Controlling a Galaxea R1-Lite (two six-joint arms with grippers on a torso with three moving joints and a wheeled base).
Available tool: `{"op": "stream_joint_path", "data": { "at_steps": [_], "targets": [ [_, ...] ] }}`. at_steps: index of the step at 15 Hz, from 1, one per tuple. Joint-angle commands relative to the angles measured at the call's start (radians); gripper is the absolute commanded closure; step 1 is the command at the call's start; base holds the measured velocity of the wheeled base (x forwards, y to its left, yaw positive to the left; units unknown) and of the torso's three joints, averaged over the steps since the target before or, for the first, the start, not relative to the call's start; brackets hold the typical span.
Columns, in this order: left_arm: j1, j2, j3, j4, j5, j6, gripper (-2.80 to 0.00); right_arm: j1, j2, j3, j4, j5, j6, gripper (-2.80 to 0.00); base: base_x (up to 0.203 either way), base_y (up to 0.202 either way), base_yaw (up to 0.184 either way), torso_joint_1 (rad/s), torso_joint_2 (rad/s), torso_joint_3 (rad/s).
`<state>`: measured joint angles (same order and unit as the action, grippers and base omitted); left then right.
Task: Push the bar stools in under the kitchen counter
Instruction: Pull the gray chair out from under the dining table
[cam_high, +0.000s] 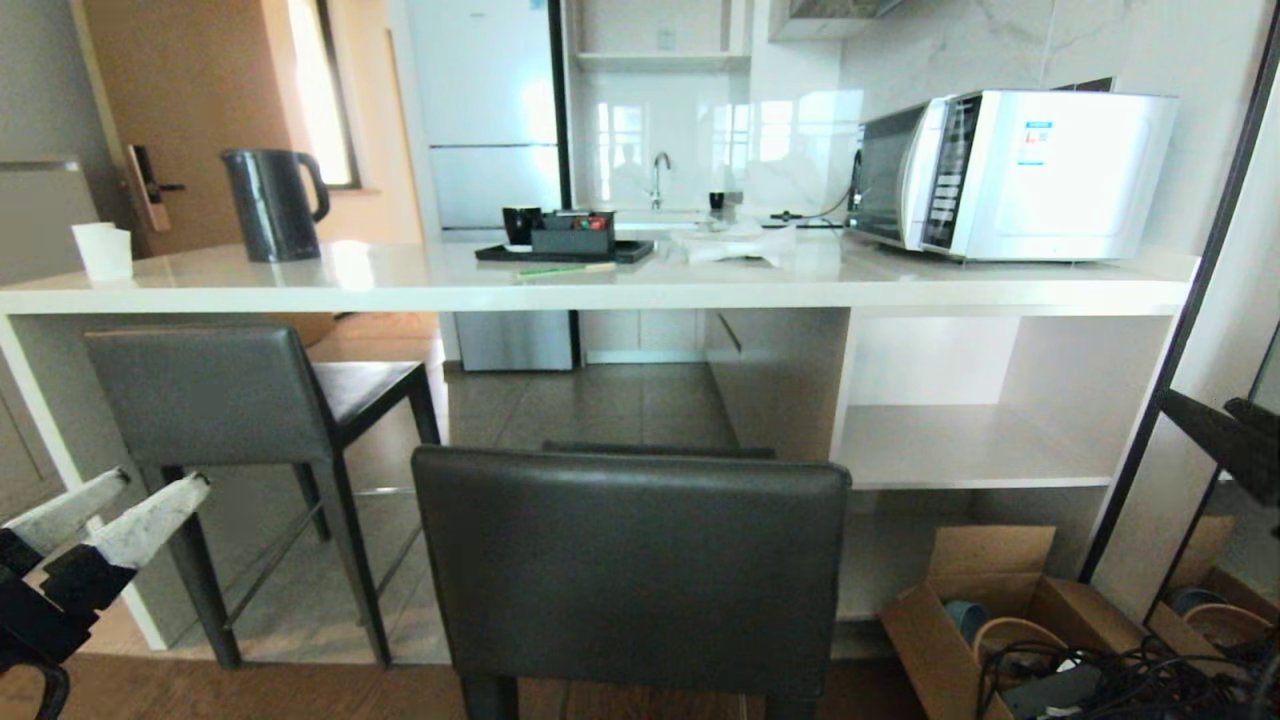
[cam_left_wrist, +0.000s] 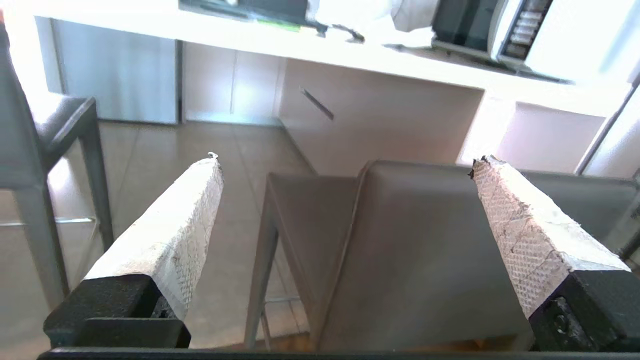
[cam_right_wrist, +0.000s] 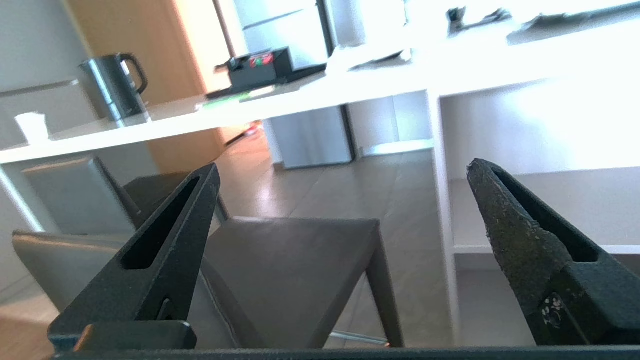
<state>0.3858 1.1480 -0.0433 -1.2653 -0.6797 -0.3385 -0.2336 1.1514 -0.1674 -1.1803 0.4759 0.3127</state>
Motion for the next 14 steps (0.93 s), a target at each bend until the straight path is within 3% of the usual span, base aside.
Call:
{"op": "stream_joint_path", "data": {
  "at_steps": [1,3,4,6,8,9,12,14],
  "targets": [
    [0.016,-0.132,-0.036,0.098,0.008,-0.002,-2.8,-0.006,-0.124,-0.005,0.059,-0.023,-0.018,-2.8,0.0,0.0,0.0,0.0,0.0,0.0],
    [0.018,-0.273,-0.124,0.251,0.003,-0.025,-2.8,-0.005,-0.228,-0.061,0.164,-0.052,-0.058,-2.8,0.0,0.0,0.0,0.0,0.0,0.0],
    [0.006,-0.351,-0.195,0.331,-0.025,-0.086,-2.8,-0.004,-0.272,-0.132,0.222,-0.049,-0.064,-2.8,0.0,0.0,0.0,0.0,0.0,0.0],
    [-0.029,-0.516,-0.37,0.497,-0.144,-0.326,-2.8,-0.002,-0.394,-0.265,0.399,-0.003,-0.067,-2.8,0.0,0.0,0.0,0.0,0.0,0.0],
    [-0.069,-0.635,-0.453,0.595,-0.329,-0.464,-2.8,0.0,-0.537,-0.332,0.577,0.105,-0.031,-2.8,0.0,0.0,0.0,0.0,0.0,0.0],
    [-0.12,-0.661,-0.474,0.618,-0.386,-0.493,-2.8,0.001,-0.606,-0.358,0.647,0.187,0.014,-2.8,0.0,0.0,0.0,0.0,0.0,0.0],
    [-0.335,-0.7,-0.502,0.642,-0.405,-0.511,-2.8,0.013,-0.721,-0.394,0.726,0.356,0.114,-2.8,0.0,0.0,0.0,0.0,0.0,0.0],
    [-0.389,-0.747,-0.503,0.666,-0.405,-0.512,-2.8,0.036,-0.785,-0.395,0.733,0.42,0.132,-2.8,0.0,0.0,0.0,0.0,0.0,0.0]
  ]
}}
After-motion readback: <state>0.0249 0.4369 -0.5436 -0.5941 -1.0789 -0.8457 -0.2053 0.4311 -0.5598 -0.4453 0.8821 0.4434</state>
